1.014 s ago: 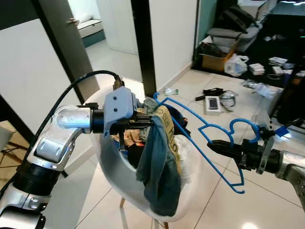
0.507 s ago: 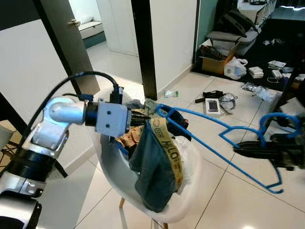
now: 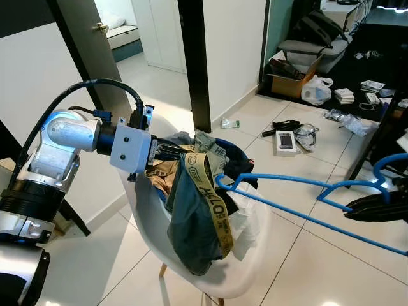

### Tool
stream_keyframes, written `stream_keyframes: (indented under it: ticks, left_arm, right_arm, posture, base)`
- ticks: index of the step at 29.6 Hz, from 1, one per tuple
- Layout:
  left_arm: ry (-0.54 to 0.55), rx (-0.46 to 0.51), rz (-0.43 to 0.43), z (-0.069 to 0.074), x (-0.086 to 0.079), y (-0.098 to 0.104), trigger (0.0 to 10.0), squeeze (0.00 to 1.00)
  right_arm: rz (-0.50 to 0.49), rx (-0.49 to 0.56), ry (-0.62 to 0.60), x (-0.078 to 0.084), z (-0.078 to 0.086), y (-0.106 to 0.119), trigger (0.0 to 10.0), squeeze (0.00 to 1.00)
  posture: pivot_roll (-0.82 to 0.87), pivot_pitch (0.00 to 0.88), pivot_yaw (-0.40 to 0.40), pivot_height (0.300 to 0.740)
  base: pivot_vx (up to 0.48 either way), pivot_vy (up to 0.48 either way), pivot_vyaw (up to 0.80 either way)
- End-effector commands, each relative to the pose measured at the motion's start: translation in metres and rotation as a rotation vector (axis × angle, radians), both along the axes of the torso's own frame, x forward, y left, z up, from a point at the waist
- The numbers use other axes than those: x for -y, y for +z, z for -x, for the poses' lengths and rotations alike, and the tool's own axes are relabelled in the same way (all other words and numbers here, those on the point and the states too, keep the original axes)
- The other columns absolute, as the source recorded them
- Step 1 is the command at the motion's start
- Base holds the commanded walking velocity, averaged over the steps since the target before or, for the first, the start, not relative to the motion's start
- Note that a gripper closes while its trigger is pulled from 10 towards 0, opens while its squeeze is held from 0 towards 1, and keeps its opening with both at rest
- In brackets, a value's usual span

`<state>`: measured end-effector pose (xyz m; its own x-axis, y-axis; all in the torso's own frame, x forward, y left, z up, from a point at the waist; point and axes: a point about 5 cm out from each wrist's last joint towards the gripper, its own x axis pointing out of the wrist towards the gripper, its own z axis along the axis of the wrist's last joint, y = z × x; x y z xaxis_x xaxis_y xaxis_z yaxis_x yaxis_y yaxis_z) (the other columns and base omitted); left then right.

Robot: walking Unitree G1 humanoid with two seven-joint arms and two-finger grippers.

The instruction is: Hang hanger

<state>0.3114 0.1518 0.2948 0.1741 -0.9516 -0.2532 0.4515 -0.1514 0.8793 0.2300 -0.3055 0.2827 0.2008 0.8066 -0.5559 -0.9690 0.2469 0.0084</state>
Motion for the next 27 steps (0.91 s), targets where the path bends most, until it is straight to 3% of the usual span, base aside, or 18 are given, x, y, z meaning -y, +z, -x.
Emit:
stream_keyframes:
  ticks: [1, 8, 18, 27]
  left_arm:
    - [0.003, 0.006, -0.031, -0.001, -0.003, 0.001, 10.0, 0.0]
    - [-0.023, 0.0, -0.035, 0.001, 0.0, 0.001, 10.0, 0.0]
    - [-0.11, 0.023, -0.027, 0.009, 0.008, 0.007, 10.0, 0.0]
    - [-0.15, 0.034, -0.017, 0.013, 0.015, 0.014, 10.0, 0.0]
  right_arm:
    - [0.009, 0.008, 0.03, -0.003, 0.002, 0.003, 10.0, 0.0]
    - [0.005, 0.019, 0.039, -0.005, 0.002, 0.005, 10.0, 0.0]
    - [-0.04, 0.007, 0.143, -0.026, -0.003, -0.01, 10.0, 0.0]
    - [-0.039, 0.009, 0.155, -0.03, -0.006, -0.014, 10.0, 0.0]
  posture:
    - [-0.1, 0.0, 0.094, 0.74]
    - [-0.1, 0.0, 0.097, 0.74]
    - [-0.09, 0.0, 0.087, 0.74]
    - [-0.08, 0.0, 0.093, 0.74]
  base:
    - [0.0, 0.0, 0.0]
    - [0.0, 0.0, 0.0]
    - [0.0, 0.0, 0.0]
    - [0.0, 0.0, 0.0]
